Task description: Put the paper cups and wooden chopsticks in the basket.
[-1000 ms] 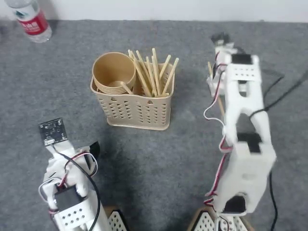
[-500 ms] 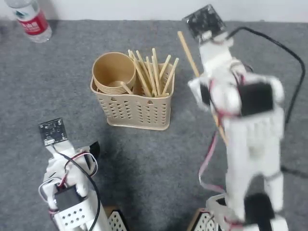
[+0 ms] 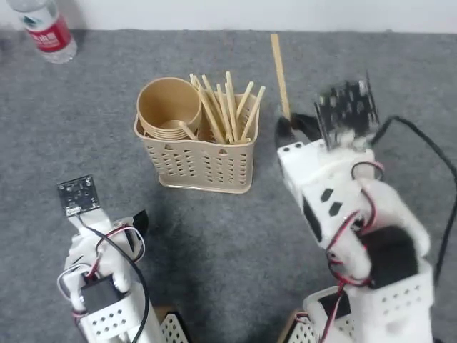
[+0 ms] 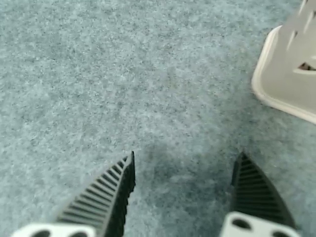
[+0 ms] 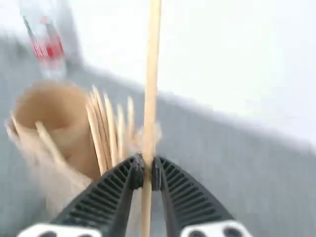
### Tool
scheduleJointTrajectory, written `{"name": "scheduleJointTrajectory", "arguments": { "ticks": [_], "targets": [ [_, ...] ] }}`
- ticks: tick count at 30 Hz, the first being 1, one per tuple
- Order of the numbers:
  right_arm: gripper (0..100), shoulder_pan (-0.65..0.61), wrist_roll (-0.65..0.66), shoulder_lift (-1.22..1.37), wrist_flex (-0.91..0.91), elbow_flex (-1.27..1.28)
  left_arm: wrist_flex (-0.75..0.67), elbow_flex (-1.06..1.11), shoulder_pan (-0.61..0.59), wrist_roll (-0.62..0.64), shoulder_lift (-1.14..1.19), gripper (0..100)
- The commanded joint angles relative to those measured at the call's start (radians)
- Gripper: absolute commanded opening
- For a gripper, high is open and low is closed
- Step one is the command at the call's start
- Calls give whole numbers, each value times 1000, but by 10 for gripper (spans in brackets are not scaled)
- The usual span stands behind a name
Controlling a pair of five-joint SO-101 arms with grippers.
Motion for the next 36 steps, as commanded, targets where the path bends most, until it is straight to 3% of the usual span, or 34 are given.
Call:
{"name": "scheduleJointTrajectory", "arguments": {
  "ticks": [1,5,8,12,17,21,24,29,33,36],
  "targets": [
    [73,-50,-5,-31,-294,57,3,-7,5,-11,-14,298],
    [19,-101,20,108,-387,-5,3,-7,6,-11,-14,298],
    [6,-165,109,236,-390,-124,3,-7,6,-11,-14,298],
    [6,-194,118,358,-378,-293,0,-7,8,-11,-14,298],
    [6,-151,115,364,-209,-331,-2,-7,8,-11,-14,298],
    [9,-142,138,366,81,-269,-2,-7,9,-11,-14,298],
    [58,-159,315,366,259,-192,0,-7,9,-11,-14,298],
    [158,-269,620,377,398,-12,2,-7,9,-11,-14,298],
    [177,-354,753,381,423,129,2,-7,8,-11,-14,298],
    [177,-355,767,410,374,187,2,-7,6,-11,-14,298]
  ]
}}
